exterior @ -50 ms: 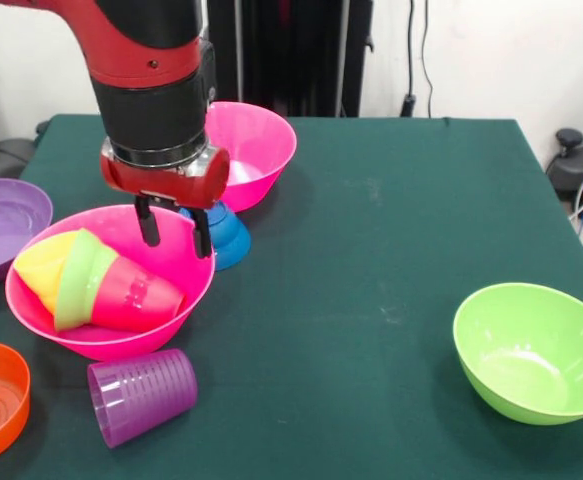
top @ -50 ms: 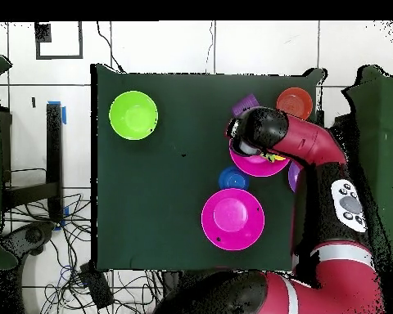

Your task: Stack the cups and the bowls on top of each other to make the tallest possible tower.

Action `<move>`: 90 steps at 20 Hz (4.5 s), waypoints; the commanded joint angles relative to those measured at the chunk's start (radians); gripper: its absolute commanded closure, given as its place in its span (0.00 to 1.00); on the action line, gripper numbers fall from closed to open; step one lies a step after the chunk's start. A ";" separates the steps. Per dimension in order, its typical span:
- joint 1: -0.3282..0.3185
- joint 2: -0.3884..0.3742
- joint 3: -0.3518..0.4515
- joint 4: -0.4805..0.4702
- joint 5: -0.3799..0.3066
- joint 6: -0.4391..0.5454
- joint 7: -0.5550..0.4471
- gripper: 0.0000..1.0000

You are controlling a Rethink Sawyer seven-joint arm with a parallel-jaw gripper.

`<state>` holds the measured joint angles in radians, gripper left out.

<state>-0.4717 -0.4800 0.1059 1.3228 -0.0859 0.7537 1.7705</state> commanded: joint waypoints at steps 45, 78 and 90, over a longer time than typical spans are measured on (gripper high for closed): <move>0.236 0.063 -0.195 -0.147 0.034 0.241 0.097 1.00; 0.418 0.167 -0.315 -0.427 0.071 0.440 0.275 1.00; 0.485 0.167 -0.390 -0.447 -0.002 0.462 0.180 1.00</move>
<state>-0.0123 -0.3020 -0.3033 0.8853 -0.0502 1.1110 1.8710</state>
